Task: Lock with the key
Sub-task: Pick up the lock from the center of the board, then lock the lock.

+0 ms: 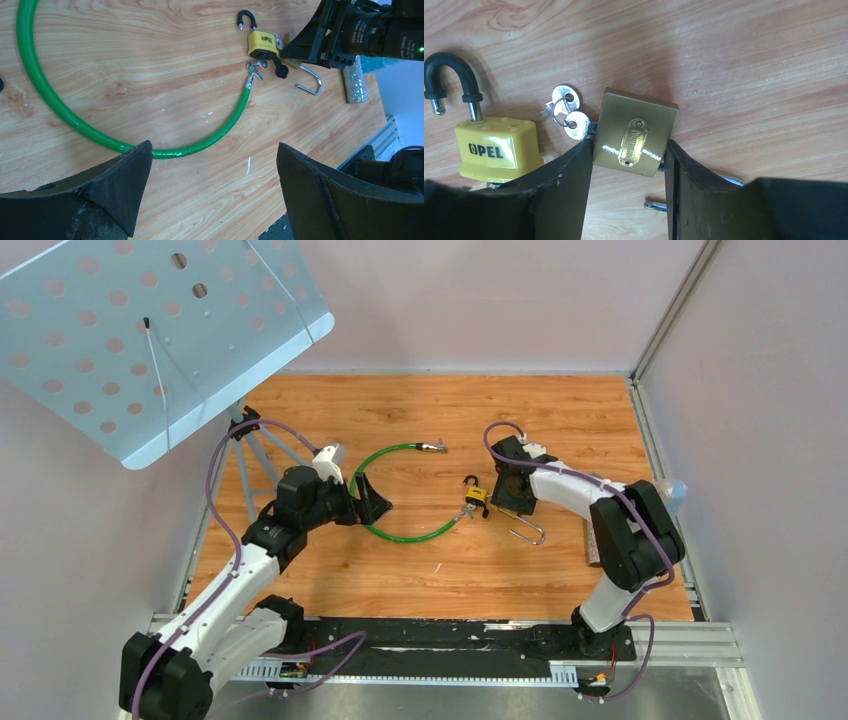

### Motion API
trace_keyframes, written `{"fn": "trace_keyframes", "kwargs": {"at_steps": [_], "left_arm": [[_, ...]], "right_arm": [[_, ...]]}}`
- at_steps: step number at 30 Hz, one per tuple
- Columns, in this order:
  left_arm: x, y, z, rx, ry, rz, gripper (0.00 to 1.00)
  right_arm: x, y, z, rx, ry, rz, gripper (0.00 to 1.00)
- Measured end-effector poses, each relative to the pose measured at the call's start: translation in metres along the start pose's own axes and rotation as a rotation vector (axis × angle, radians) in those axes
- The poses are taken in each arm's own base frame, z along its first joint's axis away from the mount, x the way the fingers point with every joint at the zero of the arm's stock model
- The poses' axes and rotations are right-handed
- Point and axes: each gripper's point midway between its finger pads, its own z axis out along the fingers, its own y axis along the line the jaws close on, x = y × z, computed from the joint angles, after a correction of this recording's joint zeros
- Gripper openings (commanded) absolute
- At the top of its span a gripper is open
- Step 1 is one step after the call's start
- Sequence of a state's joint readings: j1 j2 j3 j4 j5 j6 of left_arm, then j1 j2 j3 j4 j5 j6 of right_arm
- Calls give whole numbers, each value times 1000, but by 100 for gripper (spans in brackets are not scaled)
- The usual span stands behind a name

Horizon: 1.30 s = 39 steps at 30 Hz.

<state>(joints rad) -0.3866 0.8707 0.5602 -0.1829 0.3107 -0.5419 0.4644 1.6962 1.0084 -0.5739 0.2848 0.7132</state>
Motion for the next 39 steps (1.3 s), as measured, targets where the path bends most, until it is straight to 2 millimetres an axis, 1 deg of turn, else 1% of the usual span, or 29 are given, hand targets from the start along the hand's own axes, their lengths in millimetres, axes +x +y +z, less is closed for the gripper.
{"fn": "trace_keyframes", "kwargs": {"at_steps": [4, 7, 9, 12, 15, 17, 19, 21, 23, 26, 29, 31, 34, 36, 39], "left_arm": [[-2, -5, 2, 28, -1, -9, 100], [-4, -11, 3, 55, -7, -17, 100], [-6, -15, 3, 75, -11, -22, 100], [-7, -19, 4, 93, -12, -36, 99], [-8, -22, 6, 104, -3, -55, 99], [-11, -28, 8, 121, 4, -74, 99], [-18, -35, 10, 141, -2, -86, 99], [-29, -45, 10, 170, -17, -96, 98], [-41, -56, 10, 204, -43, -96, 99], [-56, -74, 10, 270, -87, -90, 98], [-65, -86, 15, 339, -128, -105, 95], [-62, -87, 22, 360, -131, -133, 93], [-48, -80, 35, 359, -99, -184, 87], [-39, -77, 39, 354, -75, -206, 84], [-33, -78, 40, 361, -67, -216, 79]], "right_arm": [[1, -3, -2, -13, -18, 0, 38], [4, -8, -11, -38, -34, -14, 39], [1, -8, -23, -75, -58, -20, 40], [-11, 1, -49, -171, -116, -28, 40], [-27, 20, -81, -319, -187, -39, 41], [-33, 34, -100, -419, -217, -63, 41], [-34, 47, -117, -508, -244, -105, 42], [-29, 62, -131, -578, -264, -172, 43], [-17, 78, -141, -638, -272, -259, 43], [8, 98, -153, -699, -269, -399, 44], [30, 122, -167, -745, -280, -537, 44], [38, 139, -177, -760, -307, -608, 44], [48, 159, -188, -780, -339, -677, 44], [52, 168, -191, -781, -360, -709, 44], [55, 172, -187, -759, -376, -738, 44]]}}
